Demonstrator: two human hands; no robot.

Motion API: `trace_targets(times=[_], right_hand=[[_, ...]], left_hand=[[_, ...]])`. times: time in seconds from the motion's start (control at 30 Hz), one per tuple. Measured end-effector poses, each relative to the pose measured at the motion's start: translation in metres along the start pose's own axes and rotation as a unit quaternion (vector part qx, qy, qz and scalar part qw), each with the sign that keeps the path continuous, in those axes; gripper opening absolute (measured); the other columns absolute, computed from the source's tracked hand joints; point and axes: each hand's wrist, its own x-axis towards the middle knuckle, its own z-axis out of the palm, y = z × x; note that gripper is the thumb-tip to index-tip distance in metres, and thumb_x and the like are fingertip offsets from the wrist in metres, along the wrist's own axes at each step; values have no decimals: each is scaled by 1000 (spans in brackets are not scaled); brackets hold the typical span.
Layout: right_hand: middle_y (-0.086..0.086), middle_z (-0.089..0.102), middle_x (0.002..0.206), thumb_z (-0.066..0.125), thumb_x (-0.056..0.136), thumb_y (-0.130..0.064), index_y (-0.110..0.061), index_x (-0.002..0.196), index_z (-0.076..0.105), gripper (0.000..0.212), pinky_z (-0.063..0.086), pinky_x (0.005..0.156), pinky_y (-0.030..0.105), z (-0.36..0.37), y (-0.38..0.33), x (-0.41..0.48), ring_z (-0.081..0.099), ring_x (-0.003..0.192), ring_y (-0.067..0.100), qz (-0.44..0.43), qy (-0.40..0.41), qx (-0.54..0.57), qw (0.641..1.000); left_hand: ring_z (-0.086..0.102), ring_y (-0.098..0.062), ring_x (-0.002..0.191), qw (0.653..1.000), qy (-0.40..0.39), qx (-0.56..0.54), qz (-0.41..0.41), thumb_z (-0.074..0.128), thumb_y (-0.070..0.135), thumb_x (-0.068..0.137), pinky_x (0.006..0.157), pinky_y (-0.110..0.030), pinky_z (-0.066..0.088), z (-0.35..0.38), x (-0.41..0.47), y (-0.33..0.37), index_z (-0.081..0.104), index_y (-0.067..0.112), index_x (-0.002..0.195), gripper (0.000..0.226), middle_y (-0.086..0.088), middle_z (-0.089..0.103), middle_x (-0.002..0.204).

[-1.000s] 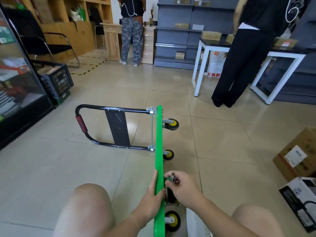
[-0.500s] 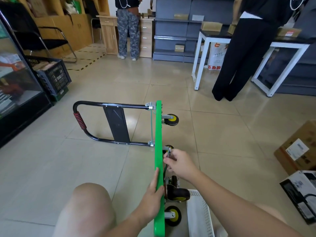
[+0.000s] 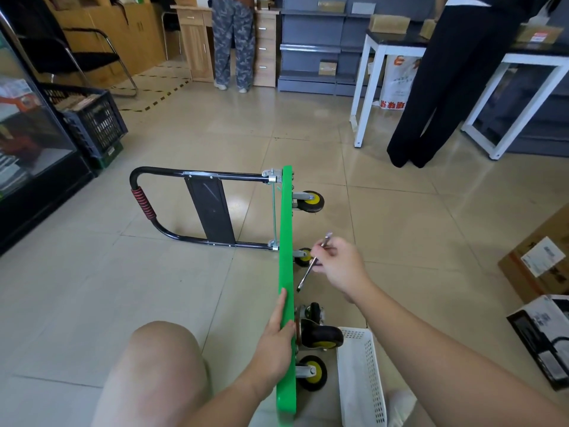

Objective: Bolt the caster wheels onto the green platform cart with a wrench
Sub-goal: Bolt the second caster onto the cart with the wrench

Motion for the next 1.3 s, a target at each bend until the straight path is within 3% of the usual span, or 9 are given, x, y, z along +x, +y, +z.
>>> trace_targets(times=[0.2, 0.37, 0.53, 0.63, 0.7, 0.77, 0.9, 1.1, 1.3], right_hand=[[-14, 76, 96, 71, 89, -9, -28, 90, 70, 19, 55, 83, 24, -16, 17, -79, 72, 90, 7, -87, 28, -26, 995], [-20, 75, 98, 69, 84, 10, -24, 86, 70, 35, 55, 89, 21, 4, 52, -106, 71, 97, 5, -104, 45, 0, 994], [-20, 75, 96, 62, 84, 21, -18, 84, 70, 40, 54, 84, 14, 13, 64, -111, 70, 96, -1, -135, 35, 18, 990], [-19, 74, 100, 60, 83, 24, -36, 85, 73, 61, 55, 86, 18, 16, 73, -106, 69, 101, 2, -154, 11, -18, 988], [-19, 73, 105, 62, 83, 19, -49, 90, 69, 70, 57, 91, 31, 17, 78, -100, 68, 107, 7, -181, 10, -75, 981], [-23, 71, 106, 63, 85, 13, -52, 95, 67, 66, 56, 92, 33, 18, 76, -94, 68, 107, 6, -203, 4, -120, 972], [-33, 68, 101, 54, 83, 2, -41, 102, 61, 48, 53, 89, 17, 18, 62, -94, 66, 101, -5, -257, -23, -196, 946], [-13, 73, 103, 43, 83, -6, -33, 101, 61, 37, 52, 88, 15, 16, 86, -107, 66, 105, -3, -275, -21, -202, 940], [-18, 69, 84, 67, 87, 0, -32, 84, 67, 32, 41, 72, 0, 28, 47, -69, 61, 80, -15, -162, -24, -146, 976]], left_hand=[[45, -1, 134, 999, 27, 8, 28, 36, 16, 113, 109, -14, 33, 4, -9, 5, 20, 53, 158, 61, 13, 35, 159], [55, 22, 75, 999, 34, 15, 33, 37, 10, 111, 69, 1, 40, 4, -9, 3, 23, 46, 159, 62, 15, 50, 140], [54, 28, 86, 998, 40, 24, 38, 38, 10, 111, 75, 3, 38, 1, -8, 2, 24, 46, 159, 62, 9, 51, 146], [56, 23, 80, 999, 38, 18, 33, 39, 8, 110, 72, 2, 40, 1, -10, 4, 25, 43, 160, 62, 14, 55, 134], [56, 18, 101, 999, 40, 10, 28, 40, 9, 110, 77, 3, 38, 1, -10, 5, 25, 43, 160, 62, 13, 50, 144], [52, 13, 118, 999, 43, -6, 30, 43, 10, 110, 83, 6, 35, 0, -10, 6, 27, 44, 159, 62, 12, 47, 151], [50, 32, 105, 998, 40, -31, 29, 42, 3, 109, 84, 5, 36, 1, -8, 3, 28, 45, 154, 63, 15, 54, 140], [60, 16, 110, 998, 37, -44, 22, 43, 9, 110, 84, 0, 42, 1, -6, -1, 27, 49, 152, 61, 7, 56, 143], [46, 18, 125, 999, 40, -22, 20, 40, 7, 110, 87, 7, 34, 1, -6, 2, 29, 48, 155, 62, 17, 40, 156]])
